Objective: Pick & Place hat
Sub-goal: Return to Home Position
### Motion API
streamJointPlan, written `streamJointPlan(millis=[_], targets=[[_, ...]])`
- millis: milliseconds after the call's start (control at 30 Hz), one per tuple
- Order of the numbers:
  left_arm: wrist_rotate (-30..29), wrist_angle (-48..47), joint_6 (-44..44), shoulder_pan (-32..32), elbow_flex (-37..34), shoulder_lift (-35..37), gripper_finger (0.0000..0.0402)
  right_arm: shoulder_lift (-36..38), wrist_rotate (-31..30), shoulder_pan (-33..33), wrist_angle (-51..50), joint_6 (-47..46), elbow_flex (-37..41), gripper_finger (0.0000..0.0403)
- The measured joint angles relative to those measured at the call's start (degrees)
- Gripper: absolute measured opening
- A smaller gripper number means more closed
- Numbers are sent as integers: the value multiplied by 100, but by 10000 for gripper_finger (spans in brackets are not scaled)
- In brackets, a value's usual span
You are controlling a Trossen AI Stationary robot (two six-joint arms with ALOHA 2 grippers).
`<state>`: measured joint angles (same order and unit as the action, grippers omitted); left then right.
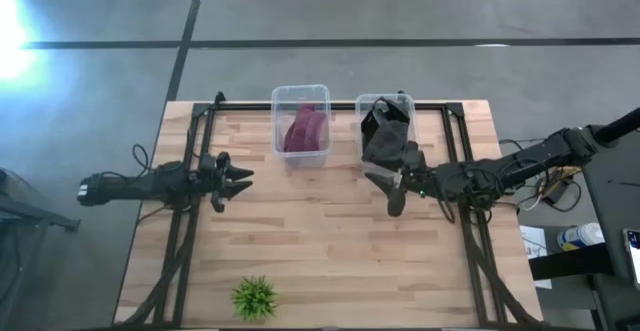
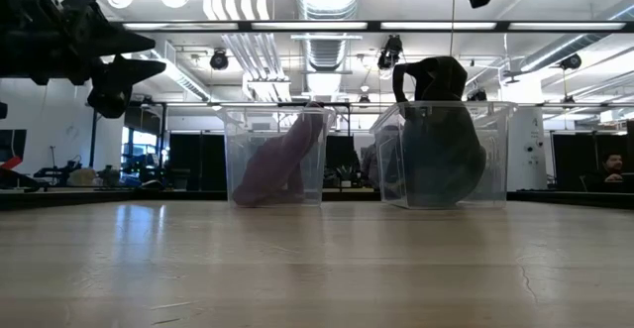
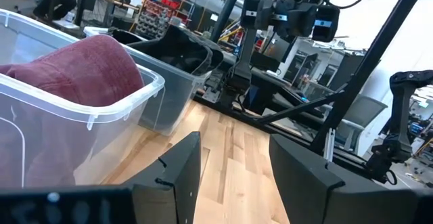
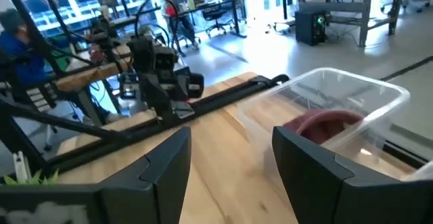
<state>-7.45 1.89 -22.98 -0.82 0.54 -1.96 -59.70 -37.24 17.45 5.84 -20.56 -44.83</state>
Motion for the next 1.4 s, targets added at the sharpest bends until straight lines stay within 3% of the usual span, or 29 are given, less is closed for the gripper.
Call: streamJointPlan(millis=[133, 267, 467, 567, 633, 833, 967, 1200, 1400], targets=[[-1, -2, 0, 0, 0, 0, 169, 40, -5, 4, -90, 399, 28, 203], [-8, -3, 1, 0, 0, 0, 169, 49, 406, 2, 623, 884, 19, 203], [-8, -9, 2, 0, 0, 0, 169, 163, 2794, -59, 1284, 2792, 19, 203], [-8, -6, 2, 0, 0, 0, 169, 495, 3920, -313, 794, 2898, 57, 203], [-8, -4, 2, 0, 0, 0, 169, 839, 4238, -566, 388, 2721, 169, 203], [-10, 4, 3, 0, 0, 0, 169, 2295, 4179, -1320, 294, 2431, 969, 203], [-10, 7, 2, 0, 0, 0, 169, 3072, 4182, -1467, 308, 2478, 1521, 203], [-10, 11, 2, 0, 0, 0, 169, 3930, 4184, -1467, 315, 2140, 2531, 203], [-10, 13, 2, 0, 0, 0, 169, 4513, 4241, -1599, 972, 2142, 3405, 203]])
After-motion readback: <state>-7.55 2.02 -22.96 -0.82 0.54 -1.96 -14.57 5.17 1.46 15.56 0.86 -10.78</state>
